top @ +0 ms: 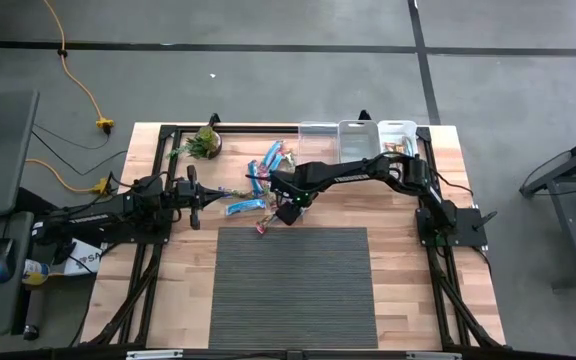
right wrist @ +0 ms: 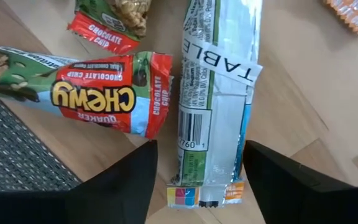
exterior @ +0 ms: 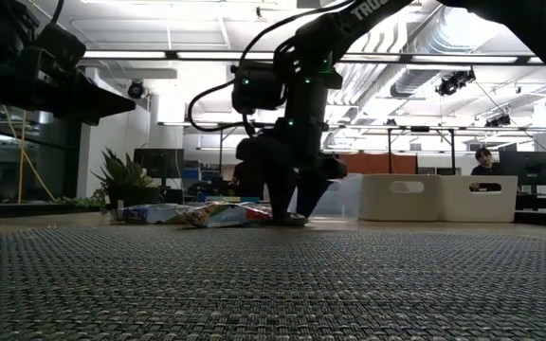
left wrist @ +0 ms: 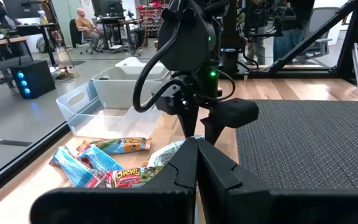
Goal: Pick and place Granola Bars by type
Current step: Put the yellow granola bar into the white bin
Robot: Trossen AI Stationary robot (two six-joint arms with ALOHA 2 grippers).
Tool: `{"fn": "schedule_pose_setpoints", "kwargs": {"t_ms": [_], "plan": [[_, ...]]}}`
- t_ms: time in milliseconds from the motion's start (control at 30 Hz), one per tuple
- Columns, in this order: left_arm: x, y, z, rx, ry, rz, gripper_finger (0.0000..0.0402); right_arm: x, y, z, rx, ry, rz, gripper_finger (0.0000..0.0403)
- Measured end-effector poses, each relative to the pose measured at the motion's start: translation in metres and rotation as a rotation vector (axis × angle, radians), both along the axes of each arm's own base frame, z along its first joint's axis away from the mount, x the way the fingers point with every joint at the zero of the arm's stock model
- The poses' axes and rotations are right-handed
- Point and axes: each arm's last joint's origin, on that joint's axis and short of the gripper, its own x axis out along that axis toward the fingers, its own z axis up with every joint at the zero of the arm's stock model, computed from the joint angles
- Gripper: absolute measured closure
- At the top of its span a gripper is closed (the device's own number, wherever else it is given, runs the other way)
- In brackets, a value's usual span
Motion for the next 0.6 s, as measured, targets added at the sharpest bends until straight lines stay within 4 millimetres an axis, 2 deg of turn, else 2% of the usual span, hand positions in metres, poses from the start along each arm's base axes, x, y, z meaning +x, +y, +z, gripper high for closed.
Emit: {"fn": "schedule_pose_setpoints", "kwargs": {"t_ms": [333, 600], "plan": [[0.0000, 0.0000, 0.0000, 0.000, 0.000, 0.000, 0.0400, -0.0006, -0.0003, -0.0024, -0.041, 0.015, 0.011, 0.0254], [0.0000, 0.0000, 0.0000, 0.000, 0.000, 0.000, 0.0400, -0.0009, -0.0006, -0.0028, -0.065, 0.022, 0.006, 0.0285]]}}
